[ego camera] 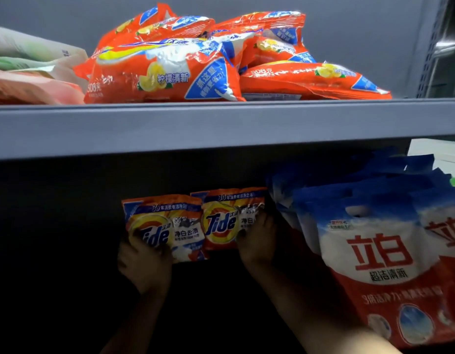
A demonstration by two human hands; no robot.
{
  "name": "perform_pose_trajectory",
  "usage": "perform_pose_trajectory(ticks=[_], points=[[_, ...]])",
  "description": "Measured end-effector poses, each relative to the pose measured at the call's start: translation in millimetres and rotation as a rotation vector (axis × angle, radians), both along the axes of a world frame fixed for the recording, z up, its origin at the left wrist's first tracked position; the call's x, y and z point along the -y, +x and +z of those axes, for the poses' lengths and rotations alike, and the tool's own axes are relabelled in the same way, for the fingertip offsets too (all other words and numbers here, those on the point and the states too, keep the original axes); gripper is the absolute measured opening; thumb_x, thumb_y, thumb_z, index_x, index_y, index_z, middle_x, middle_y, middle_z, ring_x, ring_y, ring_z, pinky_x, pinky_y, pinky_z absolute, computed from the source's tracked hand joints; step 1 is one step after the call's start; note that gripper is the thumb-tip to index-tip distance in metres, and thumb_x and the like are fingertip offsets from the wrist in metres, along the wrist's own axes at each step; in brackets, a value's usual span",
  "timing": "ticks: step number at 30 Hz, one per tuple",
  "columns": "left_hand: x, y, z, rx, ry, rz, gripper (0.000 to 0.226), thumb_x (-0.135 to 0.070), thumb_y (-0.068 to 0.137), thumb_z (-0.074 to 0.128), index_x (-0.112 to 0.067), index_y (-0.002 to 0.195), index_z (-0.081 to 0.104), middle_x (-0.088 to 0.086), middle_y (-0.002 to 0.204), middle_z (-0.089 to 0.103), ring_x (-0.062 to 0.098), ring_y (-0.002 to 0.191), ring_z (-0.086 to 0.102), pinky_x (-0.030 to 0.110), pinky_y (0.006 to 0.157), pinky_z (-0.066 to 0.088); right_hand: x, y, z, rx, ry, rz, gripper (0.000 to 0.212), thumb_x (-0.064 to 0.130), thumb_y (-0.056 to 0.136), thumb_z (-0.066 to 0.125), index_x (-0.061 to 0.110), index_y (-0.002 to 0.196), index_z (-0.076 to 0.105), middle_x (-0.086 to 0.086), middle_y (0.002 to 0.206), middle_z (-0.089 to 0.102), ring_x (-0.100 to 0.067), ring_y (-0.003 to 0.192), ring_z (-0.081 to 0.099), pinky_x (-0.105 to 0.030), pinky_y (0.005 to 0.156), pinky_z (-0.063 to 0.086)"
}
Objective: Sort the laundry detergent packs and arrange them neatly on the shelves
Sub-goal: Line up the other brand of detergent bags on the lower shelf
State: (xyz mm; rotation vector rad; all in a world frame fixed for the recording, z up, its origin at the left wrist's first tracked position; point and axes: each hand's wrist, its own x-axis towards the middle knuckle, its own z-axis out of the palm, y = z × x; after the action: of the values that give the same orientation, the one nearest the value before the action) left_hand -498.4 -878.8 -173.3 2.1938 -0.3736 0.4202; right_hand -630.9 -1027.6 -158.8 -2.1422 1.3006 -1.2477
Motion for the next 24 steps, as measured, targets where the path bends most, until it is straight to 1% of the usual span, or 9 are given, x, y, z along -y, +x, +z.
perform_pose_trajectory(ticks=[2, 3, 5, 7, 10, 15, 19, 22, 24], points=[[-1.0, -14.4, -6.8, 0.3, 0.232, -0.148, 0.062, -0.023, 0.065, 0.084, -0.005, 0.118, 0.058, 0.026, 0.124, 0.053, 0.048, 0.113, 0.048, 0.06, 0.086, 0.041, -3.3, -10.3, -12.5, -0.212, -0.073, 0.1, 0.06, 0.022, 0.083, 0.064, 0.021, 0.138, 0.041, -0.005, 0.143, 0.041, -0.023, 0.13, 0.04, -0.037, 0.106, 0.037], [-0.6, -18.8, -10.3, 0.365, 0.353, -0.253, 0.054, -0.028, 0.071, 0.08, -0.012, 0.119, 0.061, 0.02, 0.13, 0.053, 0.044, 0.12, 0.046, 0.059, 0.09, 0.041, -2.9, -14.1, -18.8, -0.298, -0.075, 0.203, 0.057, 0.021, 0.085, 0.061, 0.024, 0.139, 0.041, -0.003, 0.147, 0.037, -0.023, 0.134, 0.035, -0.038, 0.11, 0.033], [0.9, -22.9, -19.9, 0.296, 0.547, -0.443, 0.05, -0.041, 0.086, 0.061, -0.031, 0.134, 0.051, 0.004, 0.155, 0.027, 0.033, 0.143, 0.016, 0.054, 0.107, 0.027, 0.8, -17.3, -28.0, -0.472, -0.058, 0.341, 0.061, 0.02, 0.09, 0.056, 0.026, 0.146, 0.032, -0.001, 0.156, 0.022, -0.023, 0.144, 0.017, -0.04, 0.118, 0.018], [2.5, -19.9, -30.2, 0.221, 0.621, -0.544, 0.052, -0.045, 0.093, 0.049, -0.041, 0.143, 0.034, -0.004, 0.16, -0.004, 0.028, 0.144, -0.018, 0.054, 0.113, 0.014, 8.0, -18.1, -30.1, -0.524, -0.043, 0.399, 0.065, 0.017, 0.092, 0.052, 0.028, 0.149, 0.024, 0.0, 0.159, 0.012, -0.023, 0.147, 0.005, -0.043, 0.12, 0.008], [1.8, -18.6, -23.6, 0.151, 0.686, -0.616, 0.057, -0.04, 0.094, 0.048, -0.041, 0.146, 0.025, -0.005, 0.159, -0.015, 0.029, 0.14, -0.028, 0.055, 0.115, 0.015, 15.5, -22.4, -25.6, -0.581, -0.012, 0.48, 0.066, 0.013, 0.095, 0.049, 0.027, 0.151, 0.018, -0.002, 0.161, 0.004, -0.025, 0.147, -0.001, -0.041, 0.118, 0.001], [-10.6, -39.3, 4.8, 0.114, 0.67, -0.565, 0.048, -0.041, 0.098, 0.039, -0.036, 0.145, 0.033, -0.006, 0.157, 0.02, 0.019, 0.146, 0.011, 0.042, 0.116, 0.017, 6.3, -42.1, -10.6, -0.63, 0.078, 0.531, 0.058, 0.028, 0.098, 0.045, 0.024, 0.151, 0.021, -0.001, 0.16, 0.006, -0.024, 0.147, 0.0, -0.045, 0.12, 0.005], [-28.9, -66.8, 35.2, 0.04, 0.514, -0.551, 0.04, -0.037, 0.097, 0.043, -0.023, 0.134, 0.05, 0.0, 0.139, 0.049, 0.019, 0.127, 0.045, 0.03, 0.104, 0.036, -18.8, -66.2, 19.3, -0.572, 0.191, 0.568, 0.055, 0.025, 0.099, 0.044, 0.022, 0.15, 0.023, -0.004, 0.158, 0.017, -0.023, 0.146, 0.012, -0.043, 0.119, 0.012], [-47.1, -96.8, 60.5, 0.037, 0.541, -0.516, 0.034, -0.041, 0.097, 0.04, -0.02, 0.117, 0.057, 0.003, 0.121, 0.06, 0.021, 0.109, 0.057, 0.03, 0.09, 0.044, -40.6, -91.5, 45.4, -0.594, 0.173, 0.58, 0.05, 0.027, 0.097, 0.047, 0.024, 0.145, 0.032, -0.005, 0.151, 0.033, -0.023, 0.14, 0.029, -0.042, 0.114, 0.026], [-61.6, -119.2, 75.5, 0.03, 0.542, -0.495, 0.034, -0.044, 0.096, 0.04, -0.023, 0.116, 0.058, 0.002, 0.117, 0.062, 0.022, 0.109, 0.058, 0.032, 0.09, 0.046, -56.8, -112.2, 62.5, -0.578, 0.177, 0.621, 0.049, 0.03, 0.097, 0.048, 0.024, 0.144, 0.035, -0.005, 0.149, 0.036, -0.024, 0.138, 0.031, -0.043, 0.112, 0.029]])
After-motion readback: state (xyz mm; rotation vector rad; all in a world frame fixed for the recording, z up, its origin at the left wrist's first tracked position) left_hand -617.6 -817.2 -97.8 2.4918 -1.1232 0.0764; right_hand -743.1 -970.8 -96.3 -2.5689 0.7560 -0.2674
